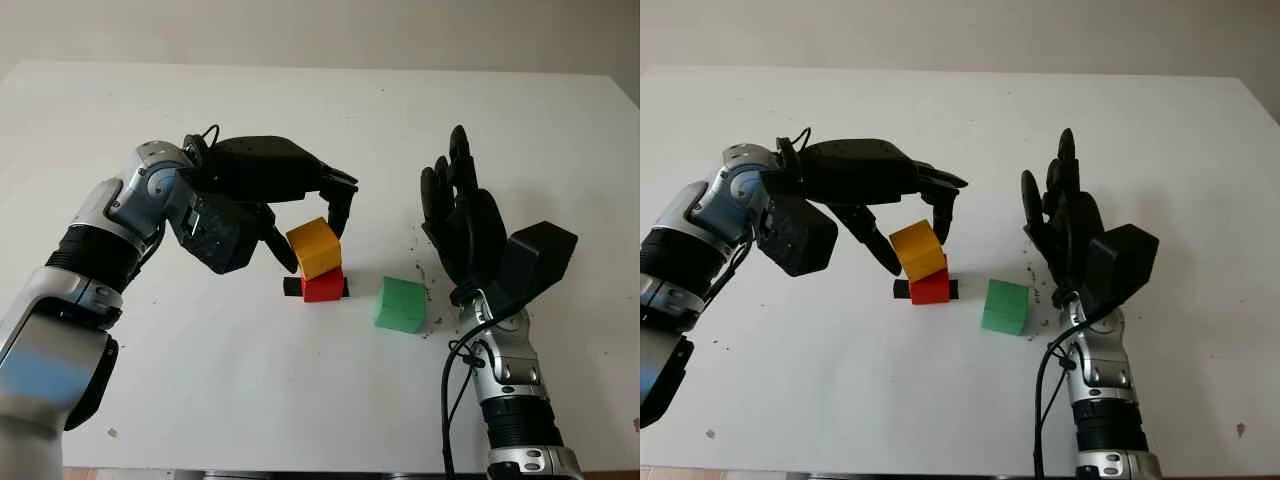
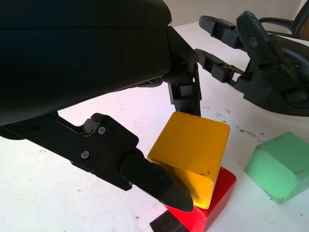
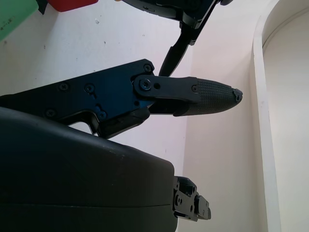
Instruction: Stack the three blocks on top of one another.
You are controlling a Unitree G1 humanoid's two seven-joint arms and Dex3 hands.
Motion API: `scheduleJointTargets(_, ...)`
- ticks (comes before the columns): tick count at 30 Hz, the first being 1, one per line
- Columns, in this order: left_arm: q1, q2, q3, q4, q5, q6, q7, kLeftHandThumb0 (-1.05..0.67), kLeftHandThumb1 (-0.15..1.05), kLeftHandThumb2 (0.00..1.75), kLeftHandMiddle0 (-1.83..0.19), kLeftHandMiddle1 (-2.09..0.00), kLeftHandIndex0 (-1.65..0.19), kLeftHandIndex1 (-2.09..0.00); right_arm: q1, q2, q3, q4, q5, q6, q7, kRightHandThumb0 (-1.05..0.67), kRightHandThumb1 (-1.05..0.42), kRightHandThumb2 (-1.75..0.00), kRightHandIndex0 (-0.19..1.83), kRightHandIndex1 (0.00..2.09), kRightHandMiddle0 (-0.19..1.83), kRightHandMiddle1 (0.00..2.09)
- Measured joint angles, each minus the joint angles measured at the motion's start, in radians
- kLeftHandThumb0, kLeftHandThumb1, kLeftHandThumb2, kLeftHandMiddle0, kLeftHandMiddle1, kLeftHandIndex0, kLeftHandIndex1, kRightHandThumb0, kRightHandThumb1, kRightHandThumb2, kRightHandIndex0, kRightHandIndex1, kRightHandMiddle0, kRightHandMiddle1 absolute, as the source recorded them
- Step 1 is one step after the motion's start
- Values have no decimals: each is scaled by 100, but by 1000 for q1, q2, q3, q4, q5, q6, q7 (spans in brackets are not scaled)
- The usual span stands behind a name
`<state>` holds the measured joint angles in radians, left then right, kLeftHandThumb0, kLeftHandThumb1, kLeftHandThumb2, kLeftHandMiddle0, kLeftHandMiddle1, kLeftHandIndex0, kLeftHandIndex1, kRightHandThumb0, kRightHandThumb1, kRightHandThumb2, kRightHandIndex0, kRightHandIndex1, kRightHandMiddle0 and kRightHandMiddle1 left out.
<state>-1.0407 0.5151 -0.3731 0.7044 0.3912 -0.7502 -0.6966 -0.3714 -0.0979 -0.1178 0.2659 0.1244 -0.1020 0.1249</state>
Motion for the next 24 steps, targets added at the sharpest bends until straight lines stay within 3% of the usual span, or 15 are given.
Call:
scheduleJointTargets(18, -41, -20, -10, 23, 77, -82, 54, -43, 91, 5, -22, -7, -44, -152, 0, -2, 0, -7, 0, 0, -2, -75, -105, -43, -19, 3, -16, 5)
scheduleJointTargets(24, -41, -17, -10, 26, 105, -85, 80, -44, 86, 5, -20, -5, -48, -101, 0, -2, -1, -11, 4, 3, 2, -75, -105, -44, -19, 2, -17, 5)
